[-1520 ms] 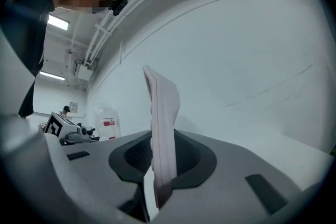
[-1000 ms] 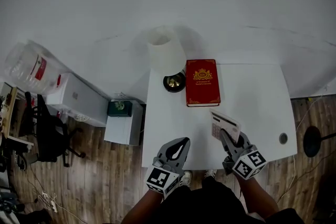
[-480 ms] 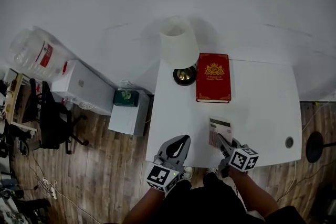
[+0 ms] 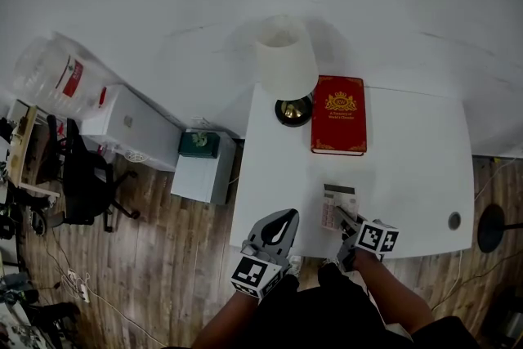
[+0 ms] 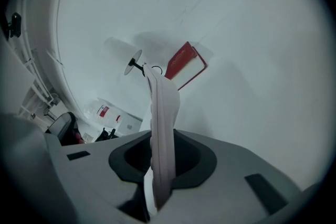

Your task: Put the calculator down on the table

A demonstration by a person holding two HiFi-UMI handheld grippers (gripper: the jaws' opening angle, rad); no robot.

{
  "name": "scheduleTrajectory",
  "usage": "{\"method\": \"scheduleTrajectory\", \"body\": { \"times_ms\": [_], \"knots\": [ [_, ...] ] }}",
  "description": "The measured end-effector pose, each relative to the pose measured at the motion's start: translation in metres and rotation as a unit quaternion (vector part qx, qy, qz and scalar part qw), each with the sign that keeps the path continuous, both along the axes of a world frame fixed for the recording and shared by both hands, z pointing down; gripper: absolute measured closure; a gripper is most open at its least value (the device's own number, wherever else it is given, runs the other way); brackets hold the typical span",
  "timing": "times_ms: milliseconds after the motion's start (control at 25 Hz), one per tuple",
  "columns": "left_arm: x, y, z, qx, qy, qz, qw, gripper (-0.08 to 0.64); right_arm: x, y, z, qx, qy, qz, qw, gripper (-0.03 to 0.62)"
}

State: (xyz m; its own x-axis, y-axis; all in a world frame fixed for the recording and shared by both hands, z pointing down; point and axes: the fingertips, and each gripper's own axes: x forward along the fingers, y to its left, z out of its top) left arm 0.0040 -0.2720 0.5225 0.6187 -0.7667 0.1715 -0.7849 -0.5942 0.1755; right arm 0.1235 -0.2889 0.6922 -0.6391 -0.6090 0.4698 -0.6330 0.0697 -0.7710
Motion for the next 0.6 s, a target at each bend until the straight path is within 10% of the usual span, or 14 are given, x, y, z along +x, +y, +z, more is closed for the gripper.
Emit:
{"method": "scheduleTrajectory", "body": {
  "times_ms": [600],
  "knots": [
    [0.002,0.009,0.006,-0.006,0.004,-0.001,1.0000,0.540,0.005,0.004,0.020,-0.040,0.014,0.022,0.999,0.492]
  ]
}}
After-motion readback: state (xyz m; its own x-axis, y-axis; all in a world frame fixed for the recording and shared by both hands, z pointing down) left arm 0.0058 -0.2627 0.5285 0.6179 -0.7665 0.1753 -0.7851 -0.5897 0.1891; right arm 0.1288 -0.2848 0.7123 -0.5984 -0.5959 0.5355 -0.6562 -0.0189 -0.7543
